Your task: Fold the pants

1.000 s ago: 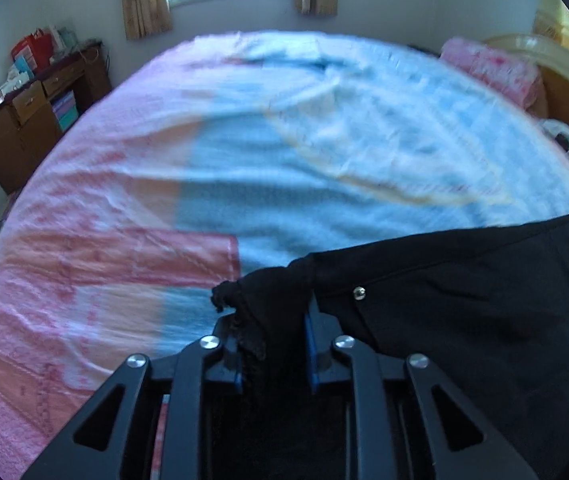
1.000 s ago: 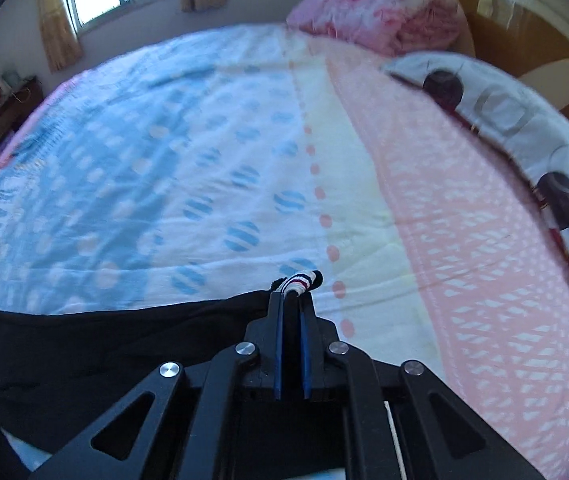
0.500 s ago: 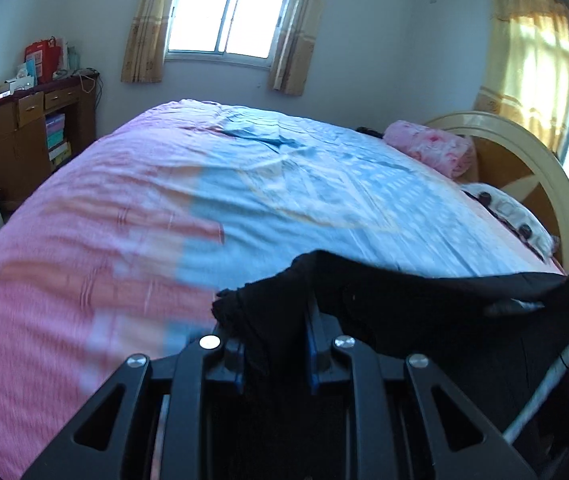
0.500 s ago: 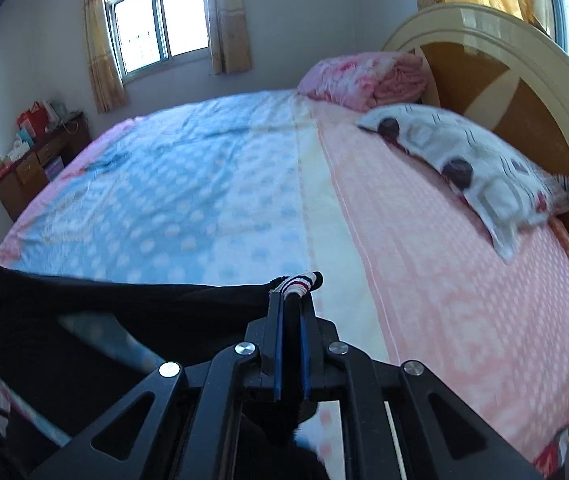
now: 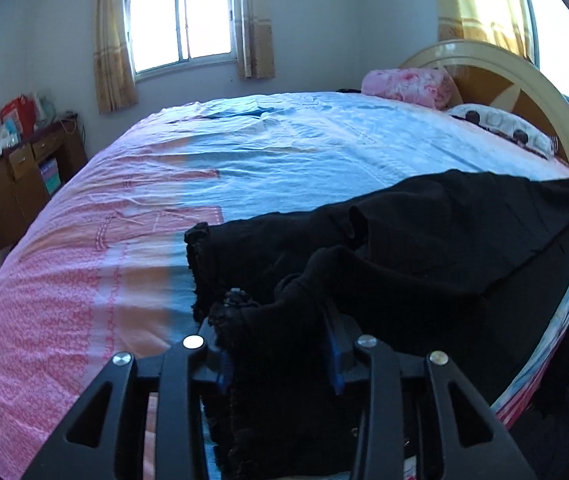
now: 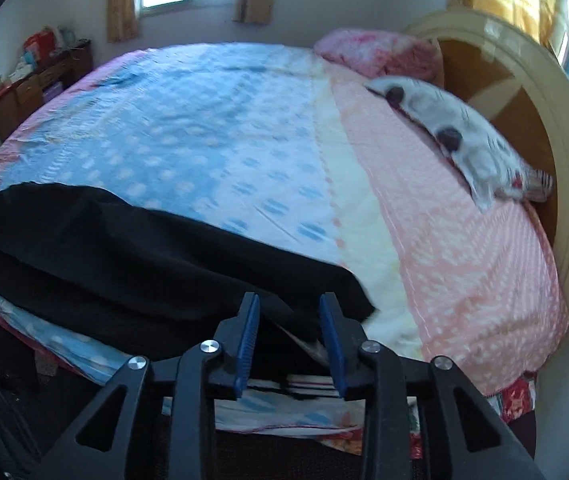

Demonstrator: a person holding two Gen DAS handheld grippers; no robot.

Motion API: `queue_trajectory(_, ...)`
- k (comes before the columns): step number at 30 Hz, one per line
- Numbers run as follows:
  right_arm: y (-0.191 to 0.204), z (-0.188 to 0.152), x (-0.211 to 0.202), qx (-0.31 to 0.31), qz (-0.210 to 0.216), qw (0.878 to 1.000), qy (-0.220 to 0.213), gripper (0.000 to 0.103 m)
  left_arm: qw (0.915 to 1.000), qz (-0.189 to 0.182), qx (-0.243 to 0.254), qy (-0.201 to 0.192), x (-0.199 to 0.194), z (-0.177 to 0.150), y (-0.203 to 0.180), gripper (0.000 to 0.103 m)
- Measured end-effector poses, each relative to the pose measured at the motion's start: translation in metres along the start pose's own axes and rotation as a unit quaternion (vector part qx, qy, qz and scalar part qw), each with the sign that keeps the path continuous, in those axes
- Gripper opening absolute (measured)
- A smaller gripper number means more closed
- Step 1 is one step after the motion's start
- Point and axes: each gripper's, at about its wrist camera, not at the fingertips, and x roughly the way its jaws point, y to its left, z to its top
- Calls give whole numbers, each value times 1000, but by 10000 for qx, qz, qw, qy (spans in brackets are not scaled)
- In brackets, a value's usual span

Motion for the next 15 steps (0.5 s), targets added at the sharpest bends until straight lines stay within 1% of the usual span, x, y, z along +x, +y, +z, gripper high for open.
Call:
queue_trajectory(2, 50, 13, -3, -511, 311, 9982, -61, 37, 9998, 76, 176, -9, -1, -1, -3, 41)
queue_trajectory(3, 73, 16, -1, -733, 416, 9964, -82, 38, 9996, 104, 247, -17, -3, -1, -3, 43)
queue_trajectory(4, 108, 19, 4, -993, 654, 9928, -112, 38, 9995, 135, 289, -22, -4, -1, -3, 45)
queue_trajectory(6, 153, 19, 16, -1327, 1044, 9856, -50, 38, 9989, 261, 380, -42, -6, -3, -2, 52)
queue_trajectory(7, 188, 17, 29, -1591, 1292, 9788, -29, 38, 9988, 287, 404, -43, -6, -4, -2, 52)
queue_trajectory(8, 215, 13, 39, -1800, 1415, 9734, -16, 38, 9987, 284, 411, -46, -6, -5, -2, 52)
queue_trajectory(11, 280, 5, 77, -2216, 1599, 9619, 110, 38, 9990, 220, 390, -76, -5, -6, -3, 52)
queue_trajectory(13, 313, -4, 101, -2515, 1627, 9537, 278, 38, 9984, 237, 501, -85, -4, -6, -5, 49)
queue_trajectory(15, 340, -9, 120, -2898, 1403, 9463, 279, 38, 9975, 212, 665, -116, -7, -5, -7, 43)
